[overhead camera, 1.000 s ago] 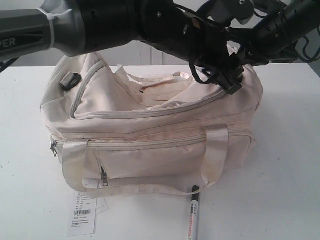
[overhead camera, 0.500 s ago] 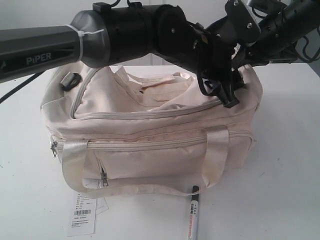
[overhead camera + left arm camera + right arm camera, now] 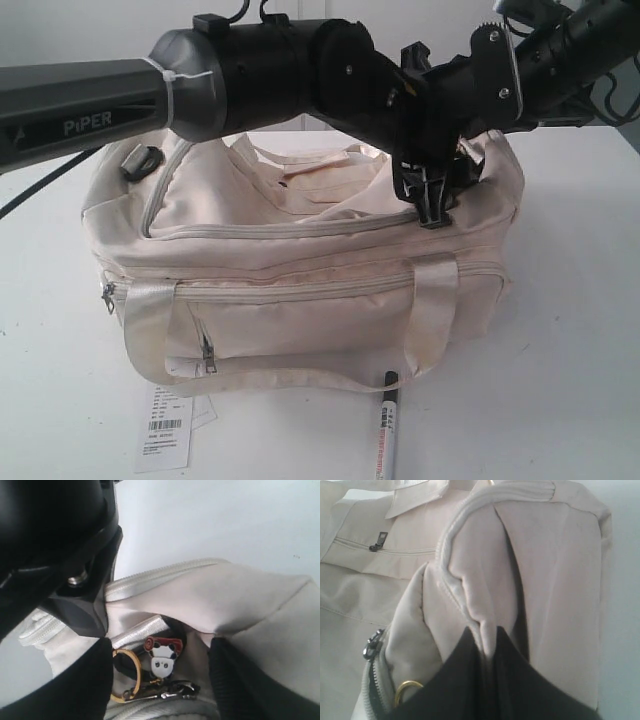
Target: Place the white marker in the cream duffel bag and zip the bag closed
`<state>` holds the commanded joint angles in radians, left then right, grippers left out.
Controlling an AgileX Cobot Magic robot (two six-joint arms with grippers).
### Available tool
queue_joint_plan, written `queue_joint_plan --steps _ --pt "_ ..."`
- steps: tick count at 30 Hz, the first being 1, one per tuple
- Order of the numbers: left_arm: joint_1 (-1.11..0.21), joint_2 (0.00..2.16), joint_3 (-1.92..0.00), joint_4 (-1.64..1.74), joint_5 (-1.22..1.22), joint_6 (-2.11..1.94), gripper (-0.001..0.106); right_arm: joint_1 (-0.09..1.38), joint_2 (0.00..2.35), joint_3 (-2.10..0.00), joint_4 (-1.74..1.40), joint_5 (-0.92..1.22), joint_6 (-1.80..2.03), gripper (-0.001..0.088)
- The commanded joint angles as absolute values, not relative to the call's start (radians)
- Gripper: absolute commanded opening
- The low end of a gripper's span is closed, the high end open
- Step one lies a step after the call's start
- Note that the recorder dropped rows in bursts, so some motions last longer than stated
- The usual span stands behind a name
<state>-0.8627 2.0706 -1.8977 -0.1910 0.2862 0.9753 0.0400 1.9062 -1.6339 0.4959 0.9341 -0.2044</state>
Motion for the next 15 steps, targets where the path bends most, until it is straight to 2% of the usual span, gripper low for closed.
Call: queue_joint_plan --steps 4,7,12,15 --pt "-0.86 2.073 -1.898 -0.191 0.254 0.975 0.04 0.04 1.906 -1.634 0.496 0.934 -0.204 0.0" --pt "-0.86 2.073 -1.898 -0.184 0.239 0.975 0.033 0.04 1.906 -1.634 0.496 0.934 -0.204 0.0" --pt "-0.86 2.073 -1.898 -0.17 0.241 0.96 0.032 0.04 1.906 -1.634 0.496 0.934 -0.204 0.0" --pt "-0.854 2.073 -1.898 -0.154 0.252 0.96 0.042 0.04 1.906 -1.634 0.496 0.934 -0.204 0.0"
